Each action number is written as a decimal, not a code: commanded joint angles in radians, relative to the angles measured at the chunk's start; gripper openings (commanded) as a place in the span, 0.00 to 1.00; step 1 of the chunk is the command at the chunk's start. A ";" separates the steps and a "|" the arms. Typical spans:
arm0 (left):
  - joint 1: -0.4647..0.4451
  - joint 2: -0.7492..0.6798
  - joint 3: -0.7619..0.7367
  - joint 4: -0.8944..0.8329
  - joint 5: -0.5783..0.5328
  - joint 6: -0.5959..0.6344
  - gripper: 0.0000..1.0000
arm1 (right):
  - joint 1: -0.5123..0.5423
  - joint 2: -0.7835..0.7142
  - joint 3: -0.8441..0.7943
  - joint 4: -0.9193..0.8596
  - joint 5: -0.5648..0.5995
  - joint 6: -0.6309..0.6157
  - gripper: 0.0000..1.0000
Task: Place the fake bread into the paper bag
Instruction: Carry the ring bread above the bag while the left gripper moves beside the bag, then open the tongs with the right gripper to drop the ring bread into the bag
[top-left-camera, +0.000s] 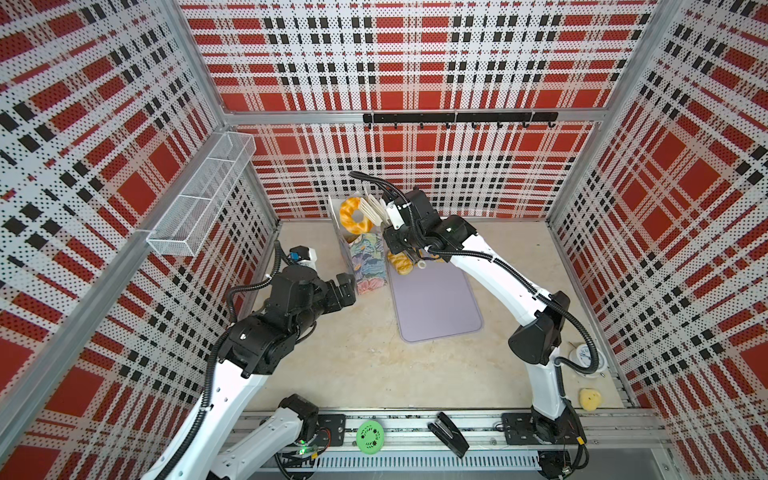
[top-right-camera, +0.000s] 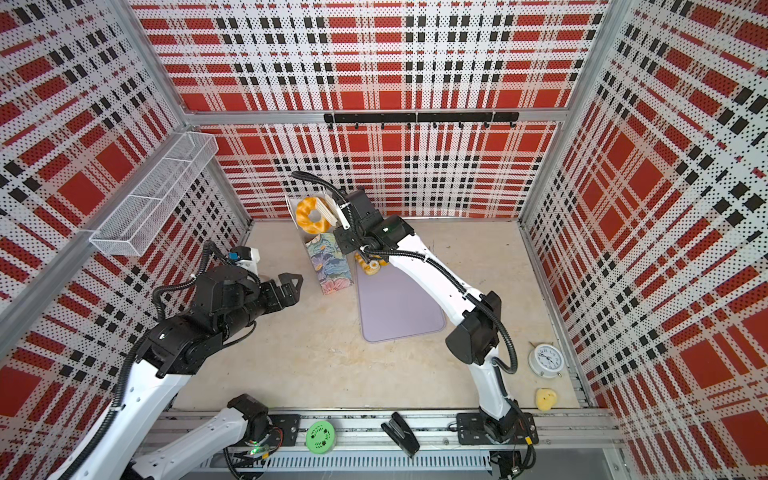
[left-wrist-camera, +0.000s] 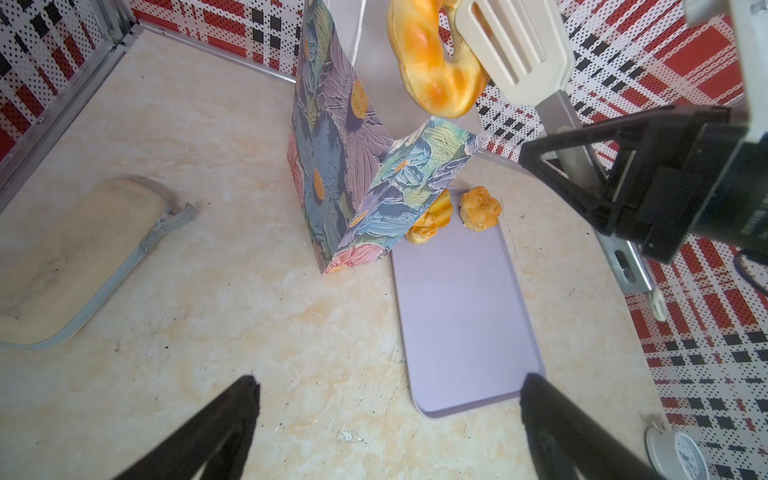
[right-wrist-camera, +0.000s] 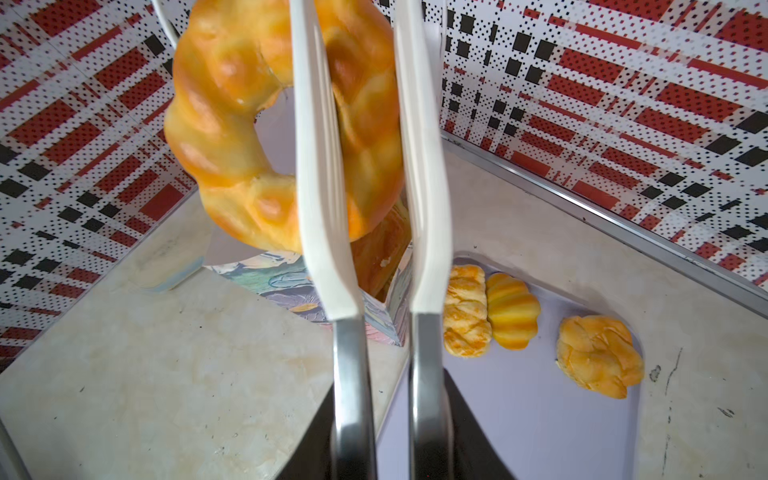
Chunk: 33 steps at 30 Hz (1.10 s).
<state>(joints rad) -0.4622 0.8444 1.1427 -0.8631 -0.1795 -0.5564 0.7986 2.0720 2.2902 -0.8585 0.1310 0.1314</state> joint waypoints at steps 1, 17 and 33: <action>0.010 -0.016 -0.016 -0.011 0.007 0.004 0.99 | 0.008 0.011 0.049 0.081 0.074 -0.015 0.34; 0.008 -0.042 -0.060 -0.009 0.039 -0.027 1.00 | 0.024 0.091 0.142 0.056 0.115 -0.021 0.41; -0.002 -0.046 -0.067 -0.004 0.038 -0.038 0.99 | 0.040 0.016 0.118 0.011 0.148 -0.086 0.51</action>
<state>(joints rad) -0.4610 0.8043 1.0851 -0.8669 -0.1383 -0.5835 0.8257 2.1532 2.3936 -0.8825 0.2600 0.0780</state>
